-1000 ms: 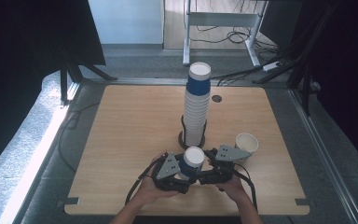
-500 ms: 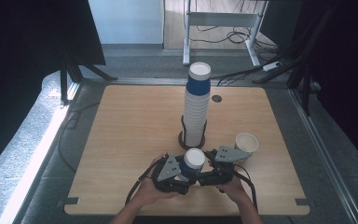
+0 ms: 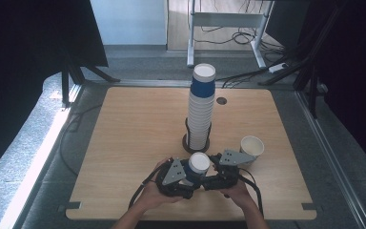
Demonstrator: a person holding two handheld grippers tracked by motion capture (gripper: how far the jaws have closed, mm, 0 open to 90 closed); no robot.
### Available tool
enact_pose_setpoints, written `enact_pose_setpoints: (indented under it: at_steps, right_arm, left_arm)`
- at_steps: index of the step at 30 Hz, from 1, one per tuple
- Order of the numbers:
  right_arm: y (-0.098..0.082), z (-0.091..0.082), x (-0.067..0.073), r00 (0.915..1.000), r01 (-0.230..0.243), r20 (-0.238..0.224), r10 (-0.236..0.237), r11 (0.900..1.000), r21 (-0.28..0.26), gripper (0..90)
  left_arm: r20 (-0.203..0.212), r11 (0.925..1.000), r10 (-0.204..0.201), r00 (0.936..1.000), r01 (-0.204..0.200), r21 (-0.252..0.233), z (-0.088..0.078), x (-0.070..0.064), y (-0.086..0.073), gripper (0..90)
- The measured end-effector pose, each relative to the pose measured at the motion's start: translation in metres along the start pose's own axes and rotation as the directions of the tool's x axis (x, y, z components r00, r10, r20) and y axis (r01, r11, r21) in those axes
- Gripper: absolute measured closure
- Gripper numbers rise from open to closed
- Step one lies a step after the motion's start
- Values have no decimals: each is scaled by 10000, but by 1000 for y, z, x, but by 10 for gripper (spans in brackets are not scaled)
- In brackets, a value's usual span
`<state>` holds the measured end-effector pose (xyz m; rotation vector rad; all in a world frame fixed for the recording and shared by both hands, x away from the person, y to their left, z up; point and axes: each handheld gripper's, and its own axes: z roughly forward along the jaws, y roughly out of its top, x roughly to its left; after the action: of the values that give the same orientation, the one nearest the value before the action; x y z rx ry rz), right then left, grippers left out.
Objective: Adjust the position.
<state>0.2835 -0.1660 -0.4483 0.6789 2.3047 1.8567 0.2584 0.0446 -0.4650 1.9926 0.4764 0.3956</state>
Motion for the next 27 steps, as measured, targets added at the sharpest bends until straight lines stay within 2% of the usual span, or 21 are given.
enact_pose_setpoints:
  at_steps: [5, 8, 11, 20, 27]
  right_arm:
    - [0, -1, 0, 10000, -52, -23, 52, 10000, -19, 212]
    - [1, -4, 0, 10000, -57, 1, 57, 10000, -40, 198]
    - [2, -9, -1, 9998, -173, 21, 173, 9995, -265, 192]
    - [7, -26, -5, 9992, -216, 318, 239, 9971, -725, 185]
    - [8, -37, -10, 9981, -185, 581, 220, 9980, -598, 184]
  left_arm:
    - [12, 9998, 121, 9999, -121, 170, 3, -1, 1, 204]
    - [56, 9988, 389, 9992, -390, 284, 4, -2, 6, 204]
    - [167, 9979, 474, 9987, -481, 445, 7, -1, 7, 204]
    - [-83, 9909, 834, 9965, -820, 1069, 8, 6, 6, 204]
    - [-329, 9823, 1171, 9926, -1108, 1507, 7, 14, 7, 204]
